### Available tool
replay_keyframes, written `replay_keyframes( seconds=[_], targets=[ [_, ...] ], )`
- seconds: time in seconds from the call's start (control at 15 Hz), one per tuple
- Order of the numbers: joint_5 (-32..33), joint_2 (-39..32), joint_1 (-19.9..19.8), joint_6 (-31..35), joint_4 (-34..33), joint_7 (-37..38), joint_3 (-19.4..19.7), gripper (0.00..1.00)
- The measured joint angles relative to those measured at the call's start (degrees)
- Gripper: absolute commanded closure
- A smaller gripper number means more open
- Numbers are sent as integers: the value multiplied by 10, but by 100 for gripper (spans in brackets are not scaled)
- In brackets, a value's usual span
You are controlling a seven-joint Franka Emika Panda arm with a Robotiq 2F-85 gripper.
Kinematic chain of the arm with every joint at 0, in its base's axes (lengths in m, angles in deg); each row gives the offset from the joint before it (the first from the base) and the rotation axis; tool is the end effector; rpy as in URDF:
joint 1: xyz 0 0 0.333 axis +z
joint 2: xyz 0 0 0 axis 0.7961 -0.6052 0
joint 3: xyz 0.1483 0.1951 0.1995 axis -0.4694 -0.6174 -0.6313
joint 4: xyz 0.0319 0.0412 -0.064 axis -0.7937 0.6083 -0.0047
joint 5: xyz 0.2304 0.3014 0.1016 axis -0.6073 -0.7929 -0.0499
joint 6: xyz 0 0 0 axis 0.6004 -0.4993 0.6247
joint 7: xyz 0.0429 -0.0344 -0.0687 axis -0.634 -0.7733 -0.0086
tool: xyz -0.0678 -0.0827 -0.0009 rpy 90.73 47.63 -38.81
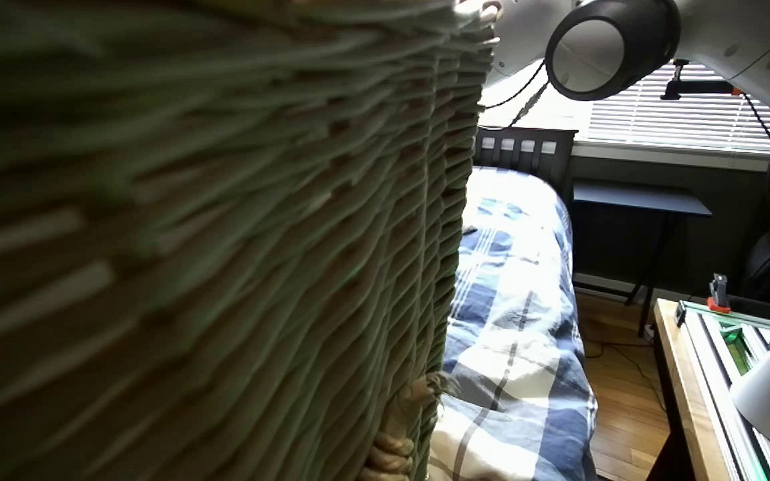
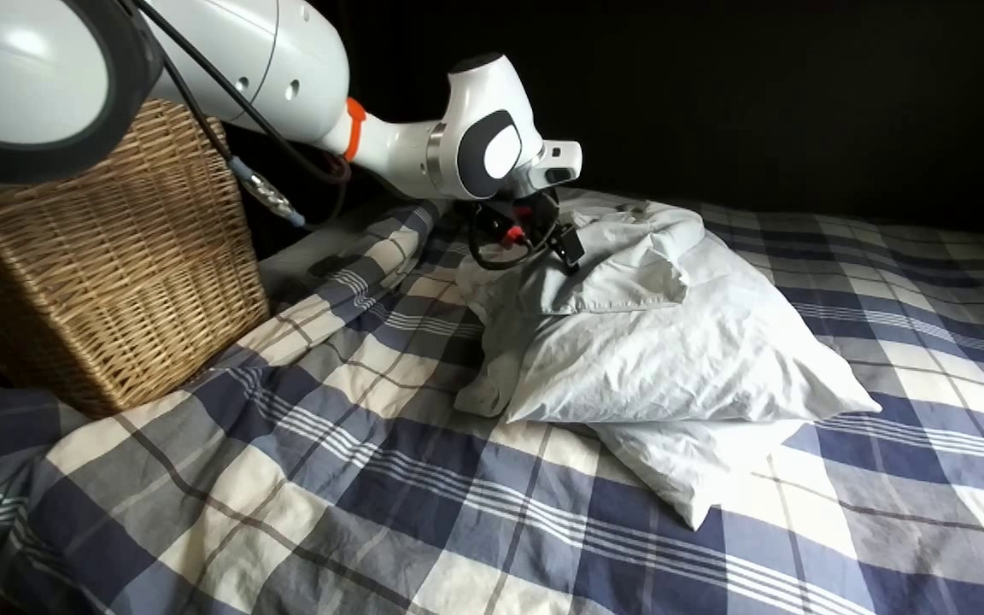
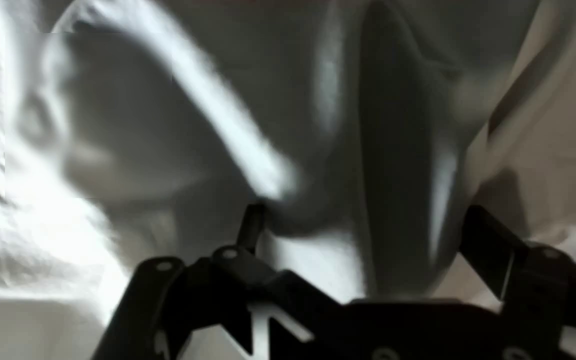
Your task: Put the cloth on the bed
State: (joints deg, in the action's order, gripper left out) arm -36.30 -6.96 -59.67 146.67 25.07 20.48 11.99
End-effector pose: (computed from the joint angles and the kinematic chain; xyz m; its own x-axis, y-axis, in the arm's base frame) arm 0.7866 -0.2022 0.2652 0.7390 -0.4903 0.4621 -0.5640 -0.8254 0.0261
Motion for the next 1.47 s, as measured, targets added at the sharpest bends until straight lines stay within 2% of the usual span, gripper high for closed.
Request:
replay_keyframes(
  seconds=[0.13,0.6,0.8,1.13,1.47],
  targets=[
    [1,-16,2,0,-18,5,8,48],
    [4,-28,11,0,-31,5,19,98],
    [8,-25,15,-19,-31,4,25,100],
    [23,8,28,-96,-15,-7,35,99],
    [47,106,45,-182,68,-62,33,99]
  ],
)
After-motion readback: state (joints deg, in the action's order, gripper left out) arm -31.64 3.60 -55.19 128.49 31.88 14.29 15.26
